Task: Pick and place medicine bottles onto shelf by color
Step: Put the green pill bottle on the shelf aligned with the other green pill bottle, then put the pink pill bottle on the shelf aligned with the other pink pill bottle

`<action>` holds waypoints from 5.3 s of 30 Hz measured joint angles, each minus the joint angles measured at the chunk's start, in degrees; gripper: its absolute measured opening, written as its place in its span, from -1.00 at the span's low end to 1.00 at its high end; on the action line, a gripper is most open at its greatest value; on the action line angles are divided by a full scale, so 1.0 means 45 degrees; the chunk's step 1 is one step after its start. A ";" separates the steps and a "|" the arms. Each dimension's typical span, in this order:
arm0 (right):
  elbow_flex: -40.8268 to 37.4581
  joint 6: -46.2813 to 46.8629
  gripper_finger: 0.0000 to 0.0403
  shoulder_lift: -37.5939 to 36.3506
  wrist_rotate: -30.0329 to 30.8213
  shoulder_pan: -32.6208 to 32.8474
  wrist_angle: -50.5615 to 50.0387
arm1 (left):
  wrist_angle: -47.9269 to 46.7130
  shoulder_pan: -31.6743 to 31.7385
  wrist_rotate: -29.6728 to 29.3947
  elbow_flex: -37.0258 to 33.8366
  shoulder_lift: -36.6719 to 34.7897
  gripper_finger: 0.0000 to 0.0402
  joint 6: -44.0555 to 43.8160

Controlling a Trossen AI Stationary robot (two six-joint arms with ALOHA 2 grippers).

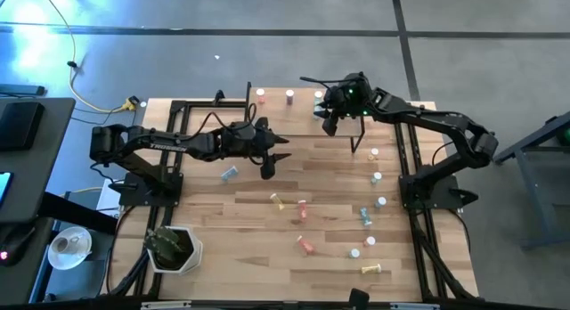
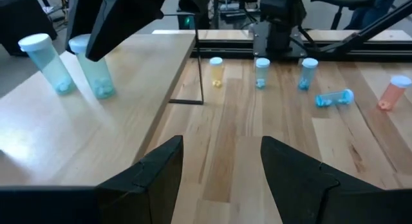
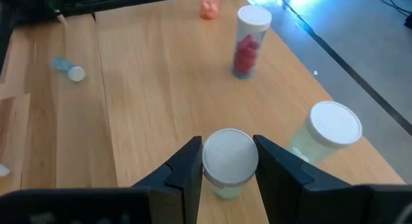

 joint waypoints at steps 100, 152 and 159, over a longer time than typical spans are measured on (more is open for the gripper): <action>0.0000 0.1749 -0.16 -0.5241 0.1179 0.4168 -0.4504 | -0.1626 -0.0947 -0.0222 0.0005 0.0019 -0.01 -0.0427; -0.4172 0.8772 -0.16 -0.7345 0.5755 1.1379 -0.3998 | -0.3240 -0.2173 -0.0673 0.0010 0.0019 -0.01 -0.2946; -0.4172 0.8778 -0.16 -0.6534 0.5337 1.1345 -0.3757 | -0.3413 -0.3497 -0.1644 0.0010 0.0019 -0.01 -0.3688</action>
